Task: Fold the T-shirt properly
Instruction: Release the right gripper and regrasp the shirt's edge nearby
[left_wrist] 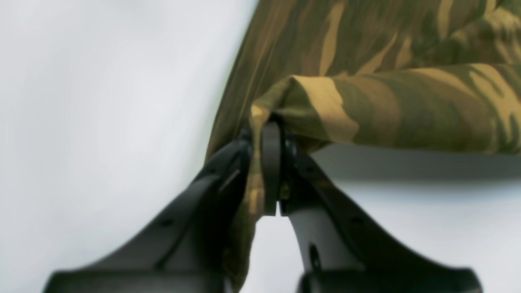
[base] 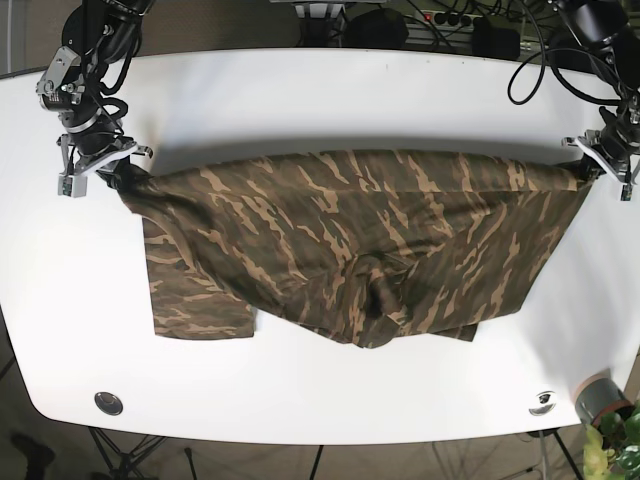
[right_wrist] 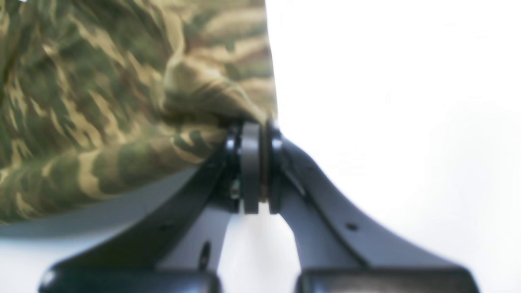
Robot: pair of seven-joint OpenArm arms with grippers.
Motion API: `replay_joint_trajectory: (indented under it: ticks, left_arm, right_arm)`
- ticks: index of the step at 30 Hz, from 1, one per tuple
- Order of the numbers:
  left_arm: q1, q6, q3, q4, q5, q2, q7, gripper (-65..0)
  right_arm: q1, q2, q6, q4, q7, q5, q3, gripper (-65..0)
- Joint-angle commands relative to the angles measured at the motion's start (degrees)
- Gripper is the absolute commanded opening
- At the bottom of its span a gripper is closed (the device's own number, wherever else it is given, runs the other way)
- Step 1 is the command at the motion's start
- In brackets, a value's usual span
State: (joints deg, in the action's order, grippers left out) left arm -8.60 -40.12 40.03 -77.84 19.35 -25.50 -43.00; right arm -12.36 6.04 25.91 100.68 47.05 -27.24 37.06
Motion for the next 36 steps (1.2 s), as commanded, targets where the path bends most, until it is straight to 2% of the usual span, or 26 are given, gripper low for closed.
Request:
replay_joint_trajectory:
  ticks: [1,6,8,9,14,16,21,26,32,36]
  left_arm:
    - [0.0,0.1,0.5,-1.2,0.8,-1.8,1.2,-65.0]
    - [-0.3,0.1,0.6,-1.0,0.8,-1.8,1.2,-65.0]
    - [-0.3,0.1,0.8,-1.0,0.8,-1.8,1.2,-65.0]
    - [-0.3,0.1,1.2,-1.0,0.8,-1.8,1.2,-65.0]
    - [-0.3,0.1,3.2,-1.0,0.8,-1.6,1.2,-65.0]
    - [-0.3,0.1,3.2,-1.0,0.8,-1.6,1.2,-65.0]
    - [-0.3,0.1,3.2,-1.0,0.8,-1.6,1.2,-65.0]
    - [-0.3,0.1,3.1,-1.0,0.8,-1.5,1.2,-65.0]
    - [-0.3,0.1,3.0,-1.2,0.8,-1.5,1.2,-65.0]
    - [-0.3,0.1,3.1,-1.0,0.8,-1.5,1.2,-65.0]
  right_arm:
    - [-1.0,0.9,0.15,1.1,-1.6,-0.8,0.3,-62.5]
    - [-2.5,0.9,0.24,1.1,-1.6,-0.8,0.2,-62.3]
    - [-3.4,0.9,0.24,1.1,-1.6,-0.8,0.1,-59.1]
    - [-3.7,0.9,0.24,1.2,-1.6,-0.8,0.1,-56.6]
    - [-5.3,0.8,0.24,2.0,-1.6,-0.8,0.3,-32.3]
    - [-5.3,0.8,0.24,4.1,-1.8,-0.8,0.4,-26.3]
    - [-4.7,0.8,0.24,9.1,-1.6,-0.8,-0.4,-24.4]
    - [0.6,1.3,-0.29,9.2,-1.2,-0.1,-6.2,-24.1]
    - [4.1,0.9,-0.29,8.4,4.7,0.9,-7.8,-24.1]
    - [4.6,0.9,0.15,8.3,5.0,0.8,-8.2,-22.8]
